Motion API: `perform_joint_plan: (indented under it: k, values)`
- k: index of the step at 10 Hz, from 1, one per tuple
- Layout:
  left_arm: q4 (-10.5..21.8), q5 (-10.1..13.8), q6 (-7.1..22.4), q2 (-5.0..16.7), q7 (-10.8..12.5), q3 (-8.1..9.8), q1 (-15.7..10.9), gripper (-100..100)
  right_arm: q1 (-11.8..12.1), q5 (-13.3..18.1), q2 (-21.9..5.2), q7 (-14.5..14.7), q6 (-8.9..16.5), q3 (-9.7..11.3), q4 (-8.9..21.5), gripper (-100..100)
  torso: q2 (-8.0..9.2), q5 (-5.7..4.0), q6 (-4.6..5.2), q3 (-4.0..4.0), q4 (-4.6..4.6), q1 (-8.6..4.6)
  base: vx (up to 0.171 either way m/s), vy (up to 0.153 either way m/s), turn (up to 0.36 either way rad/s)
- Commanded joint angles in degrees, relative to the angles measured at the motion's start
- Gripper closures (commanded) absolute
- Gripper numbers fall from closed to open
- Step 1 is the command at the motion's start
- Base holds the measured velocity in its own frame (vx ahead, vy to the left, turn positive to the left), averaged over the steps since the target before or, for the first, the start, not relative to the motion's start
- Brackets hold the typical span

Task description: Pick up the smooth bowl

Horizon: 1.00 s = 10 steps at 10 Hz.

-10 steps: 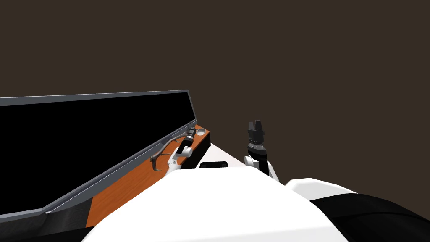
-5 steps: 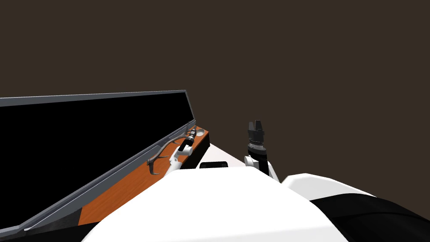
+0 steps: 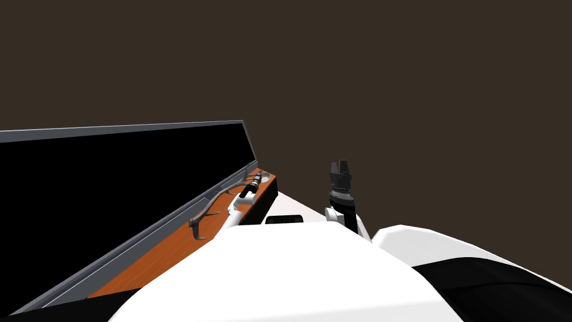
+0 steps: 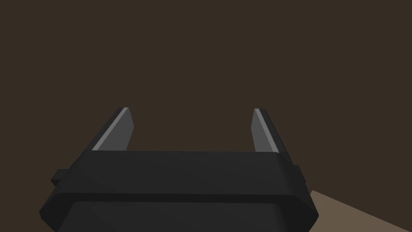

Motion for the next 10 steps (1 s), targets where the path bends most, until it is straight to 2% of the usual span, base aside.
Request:
perform_joint_plan:
  k: [1, 2, 4, 5, 6, 7, 8, 9, 10]
  values:
    - [2.33, 0.34, 1.99, 0.24, -0.07, 0.07, -0.52, -100, 0.00, 0.00, 0.00, 0.00, 0.00, 0.00, 0.00, 0, 0.00, 0.00, 0.00, 0.00, 0.00, 0.00, 0.034, 0.018, -0.049]
    - [3.67, 0.96, 4.05, 0.62, -0.08, 0.22, -1.86, -100, 0.01, 0.00, 0.00, 0.00, 0.00, 0.00, 0.00, 0, 0.00, 0.00, -0.04, 0.00, -0.01, 0.01, 0.035, 0.016, -0.052]
    - [5.31, 0.96, 4.05, 0.62, -0.08, 0.22, -1.86, -100, 0.01, 0.00, 0.00, 0.00, 0.00, 0.00, 0.00, 0, 0.00, 0.00, -0.03, 0.00, 0.00, 0.01, 0.023, 0.011, -0.032]
    - [7.27, 1.57, 6.05, 0.98, -0.08, 0.39, -3.15, -100, 0.01, 0.00, 0.00, 0.00, 0.00, 0.00, 0.00, 0, 0.05, 0.00, -0.04, 0.02, 0.00, -0.02, 0.026, 0.008, -0.095]
    - [8.24, 1.57, 6.05, 0.98, -0.08, 0.39, -3.15, -100, 0.00, 0.00, 0.00, 0.00, 0.00, 0.00, 0.00, 0, 0.02, 0.00, -0.02, 0.01, 0.00, -0.03, 0.027, 0.011, -0.048]
    - [10.88, 2.18, 7.99, 1.31, -0.06, 0.57, -4.36, -100, 0.01, 0.00, 0.00, 0.00, 0.00, 0.00, 0.00, 0, 0.02, 0.00, -0.04, 0.01, 0.00, -0.01, 0.040, 0.017, -0.089]
    - [11.10, 2.18, 7.99, 1.31, -0.06, 0.57, -4.36, -100, 0.00, 0.00, 0.00, 0.00, 0.00, 0.00, 0.00, 0, -0.02, 0.00, -0.02, -0.01, -0.01, 0.00, 0.036, 0.015, -0.048]
    - [12.87, 2.77, 9.85, 1.63, -0.03, 0.76, -5.49, -100, 0.01, 0.00, 0.00, 0.00, 0.00, 0.00, 0.00, 0, -0.01, 0.00, -0.04, -0.01, -0.01, -0.01, 0.031, 0.010, -0.075]
    - [13.88, 2.77, 9.85, 1.63, -0.03, 0.76, -5.49, -100, 0.00, 0.00, 0.00, 0.00, 0.00, 0.00, 0.00, 0, 0.00, 0.00, -0.03, 0.00, 0.00, -0.01, 0.028, 0.011, -0.037]
